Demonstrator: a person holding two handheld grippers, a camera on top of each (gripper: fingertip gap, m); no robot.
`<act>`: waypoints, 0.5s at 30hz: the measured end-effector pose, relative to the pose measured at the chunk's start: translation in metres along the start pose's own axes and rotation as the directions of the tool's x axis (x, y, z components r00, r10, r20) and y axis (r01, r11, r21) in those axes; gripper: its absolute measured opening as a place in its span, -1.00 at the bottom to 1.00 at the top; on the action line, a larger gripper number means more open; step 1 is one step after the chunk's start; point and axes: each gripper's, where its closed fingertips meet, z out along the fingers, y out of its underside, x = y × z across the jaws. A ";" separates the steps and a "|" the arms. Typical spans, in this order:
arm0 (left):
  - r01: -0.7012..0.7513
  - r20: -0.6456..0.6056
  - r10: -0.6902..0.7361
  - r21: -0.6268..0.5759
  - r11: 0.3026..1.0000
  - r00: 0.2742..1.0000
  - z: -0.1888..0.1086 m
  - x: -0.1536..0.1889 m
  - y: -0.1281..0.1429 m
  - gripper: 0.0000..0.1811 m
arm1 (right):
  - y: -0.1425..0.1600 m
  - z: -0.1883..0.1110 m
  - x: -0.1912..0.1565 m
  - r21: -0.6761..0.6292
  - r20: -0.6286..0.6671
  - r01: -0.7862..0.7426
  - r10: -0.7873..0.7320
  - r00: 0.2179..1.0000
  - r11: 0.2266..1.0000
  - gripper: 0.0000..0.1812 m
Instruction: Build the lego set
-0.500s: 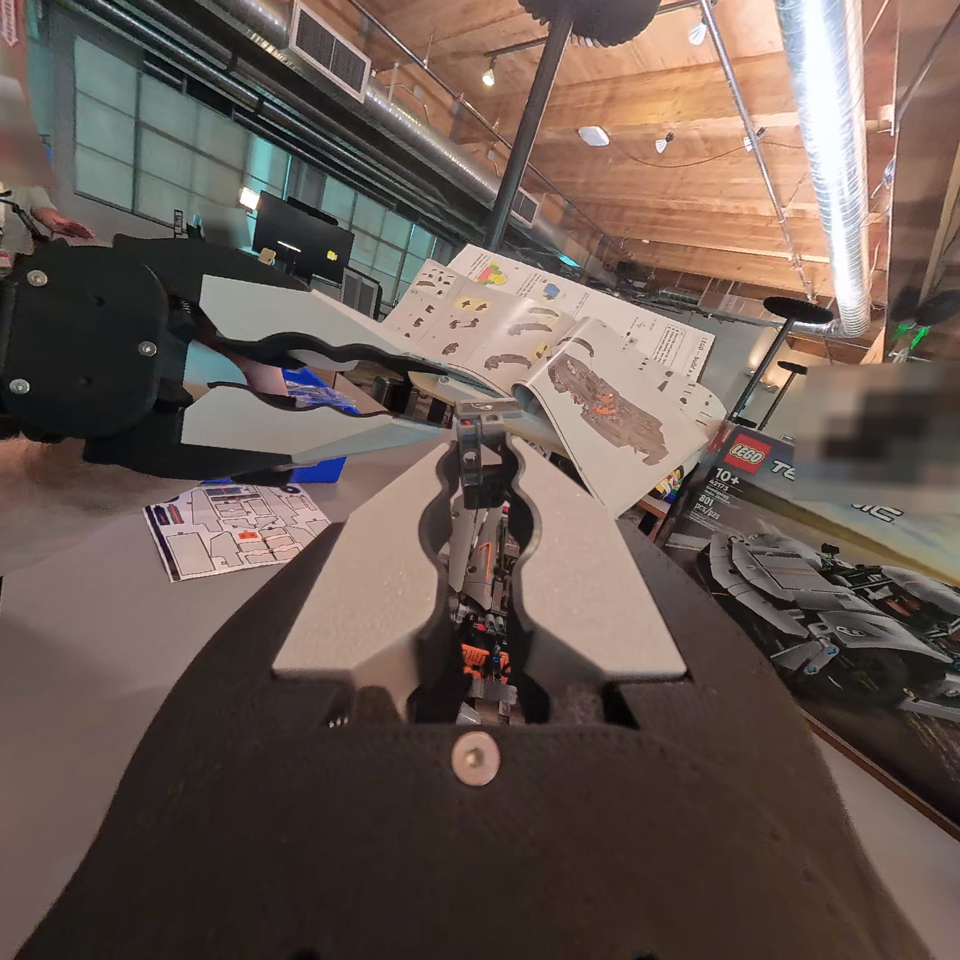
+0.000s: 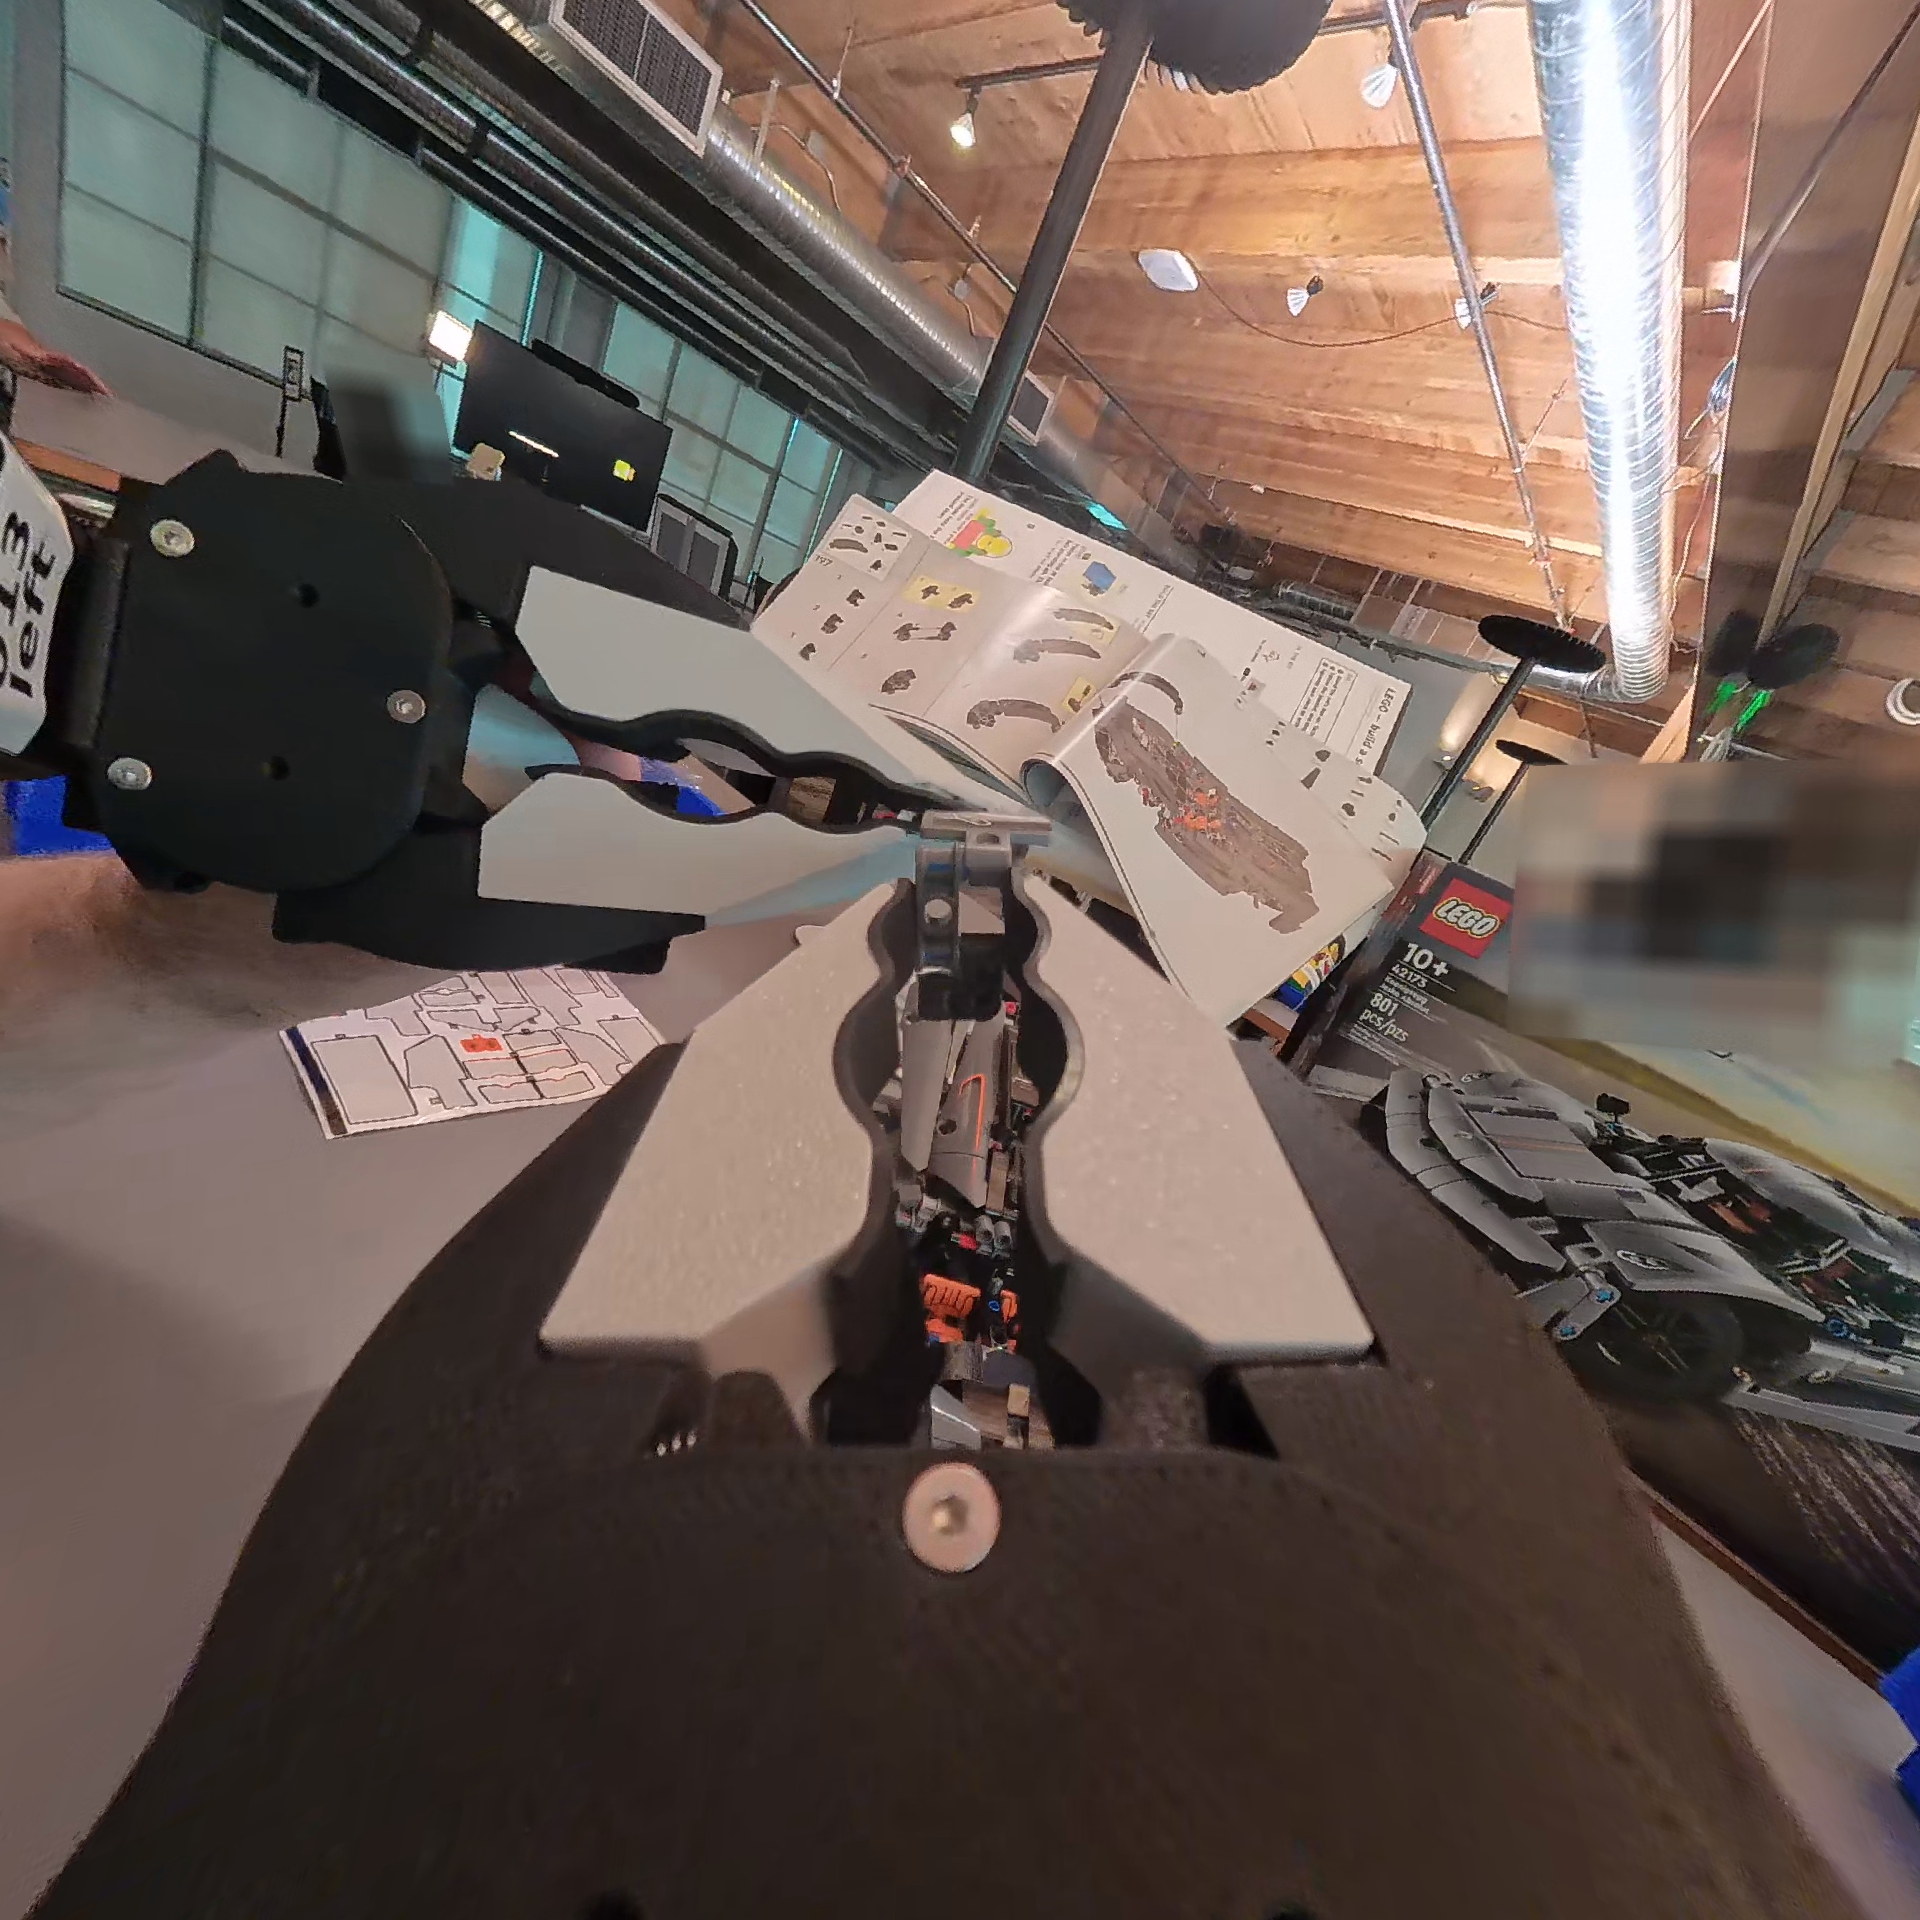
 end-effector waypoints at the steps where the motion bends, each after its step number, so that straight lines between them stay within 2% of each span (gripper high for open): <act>1: -0.002 -0.001 0.002 0.000 1.000 1.000 0.000 0.000 0.000 -0.99 | 0.000 0.000 0.000 -0.001 0.005 -0.009 0.009 1.000 1.000 -0.84; 10: -0.034 -0.019 0.034 0.026 0.999 0.999 -0.001 -0.005 -0.001 -1.00 | 0.001 -0.001 -0.007 -0.019 0.050 -0.051 0.052 0.997 0.999 -0.78; 15: 0.009 -0.041 -0.006 0.061 0.998 0.999 -0.002 -0.006 -0.003 -1.00 | -0.003 -0.004 -0.008 0.000 0.071 -0.059 0.059 0.996 0.998 -0.68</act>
